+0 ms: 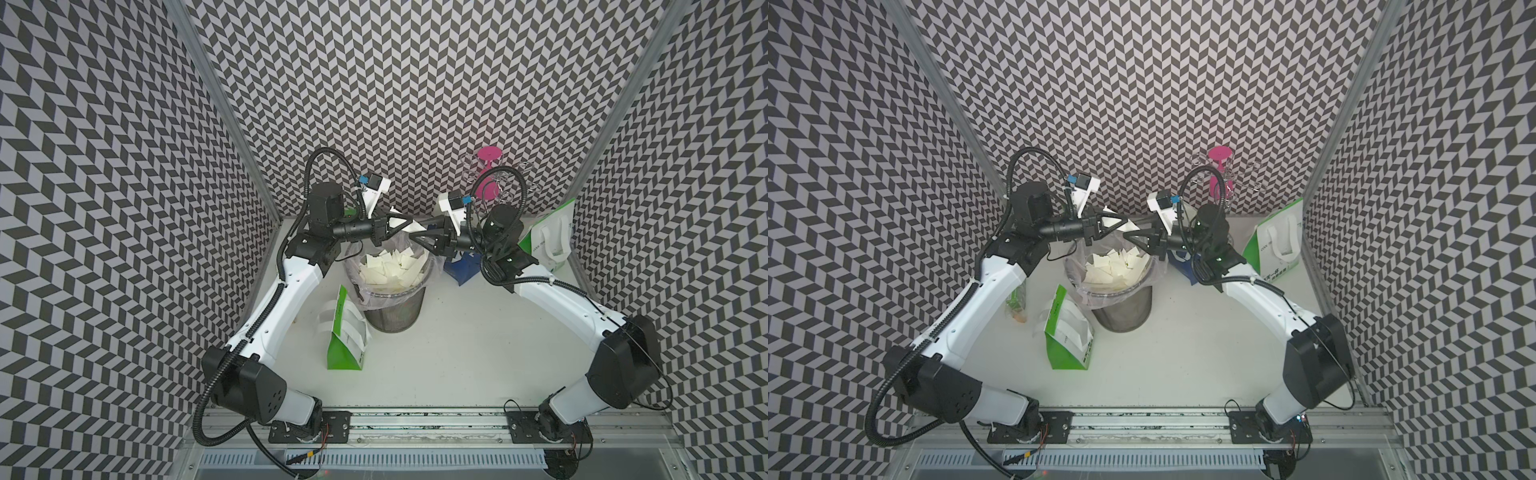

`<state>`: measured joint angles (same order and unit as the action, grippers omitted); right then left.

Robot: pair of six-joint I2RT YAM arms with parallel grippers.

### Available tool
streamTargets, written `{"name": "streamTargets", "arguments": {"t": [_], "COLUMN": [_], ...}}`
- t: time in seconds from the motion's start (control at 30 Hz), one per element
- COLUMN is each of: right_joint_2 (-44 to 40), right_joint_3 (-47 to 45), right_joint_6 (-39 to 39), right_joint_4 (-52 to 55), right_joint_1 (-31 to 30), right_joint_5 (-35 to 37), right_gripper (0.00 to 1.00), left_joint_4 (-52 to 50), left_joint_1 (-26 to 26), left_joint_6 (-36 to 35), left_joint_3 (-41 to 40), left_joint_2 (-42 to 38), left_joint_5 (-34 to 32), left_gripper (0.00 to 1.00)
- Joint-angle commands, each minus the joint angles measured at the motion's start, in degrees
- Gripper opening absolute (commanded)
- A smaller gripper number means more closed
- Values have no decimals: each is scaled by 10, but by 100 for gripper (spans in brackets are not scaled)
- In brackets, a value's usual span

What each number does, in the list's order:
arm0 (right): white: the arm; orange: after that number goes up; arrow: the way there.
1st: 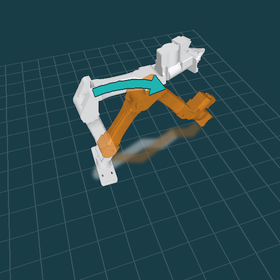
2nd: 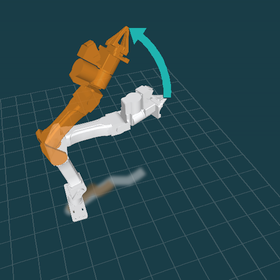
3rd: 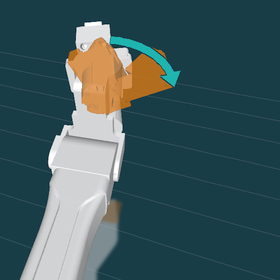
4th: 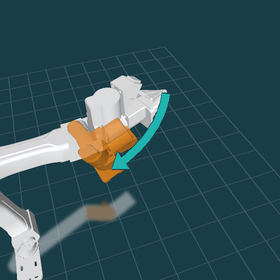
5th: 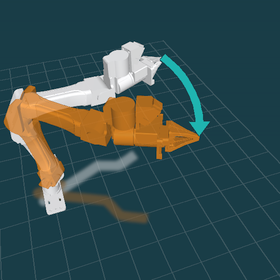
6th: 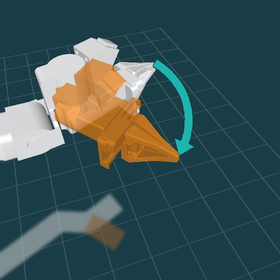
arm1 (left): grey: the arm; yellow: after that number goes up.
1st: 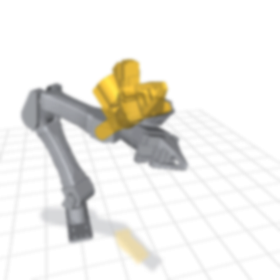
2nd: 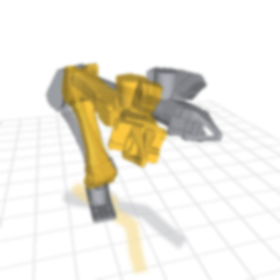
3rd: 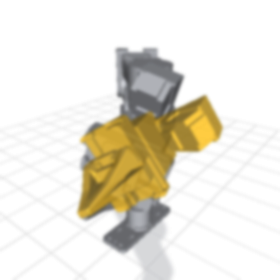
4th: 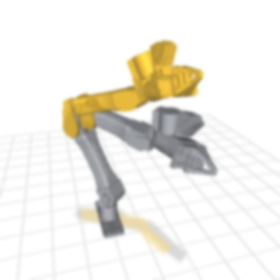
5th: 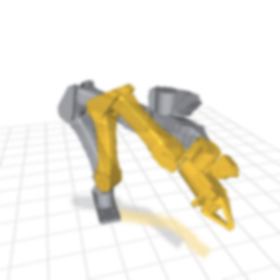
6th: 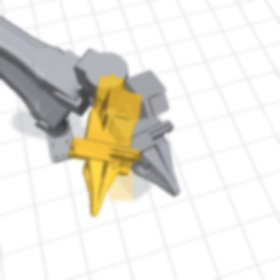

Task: Shred takeout receipts and throw away
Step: Shred the takeout receipt.

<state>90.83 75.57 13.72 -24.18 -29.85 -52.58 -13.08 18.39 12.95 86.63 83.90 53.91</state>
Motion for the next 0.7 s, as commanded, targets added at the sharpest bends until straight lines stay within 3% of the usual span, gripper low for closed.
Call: {"name": "streamTargets", "arguments": {"t": [0.0,0.27,0.43,0.53,0.67], "right_joint_2": [18,35,42,42,24], "right_joint_3": [23,45,55,68,61], "right_joint_6": [33,36,22,-25,-70], "right_joint_4": [-45,-45,-24,28,42], "right_joint_1": [-3,-8,-11,-17,-25], "right_joint_5": [-28,-22,-14,13,80], "right_gripper": [27,19,8,0,0], "left_joint_4": [23,29,28,28,8], "left_joint_1": [4,5,5,5,5], "left_joint_6": [5,12,15,20,25], "left_joint_3": [-6,-14,-17,-17,-13], "left_joint_2": [-13,-15,-17,-18,-16], "left_joint_5": [13,18,18,17,6], "left_gripper": [0,0,0,0,0]}}
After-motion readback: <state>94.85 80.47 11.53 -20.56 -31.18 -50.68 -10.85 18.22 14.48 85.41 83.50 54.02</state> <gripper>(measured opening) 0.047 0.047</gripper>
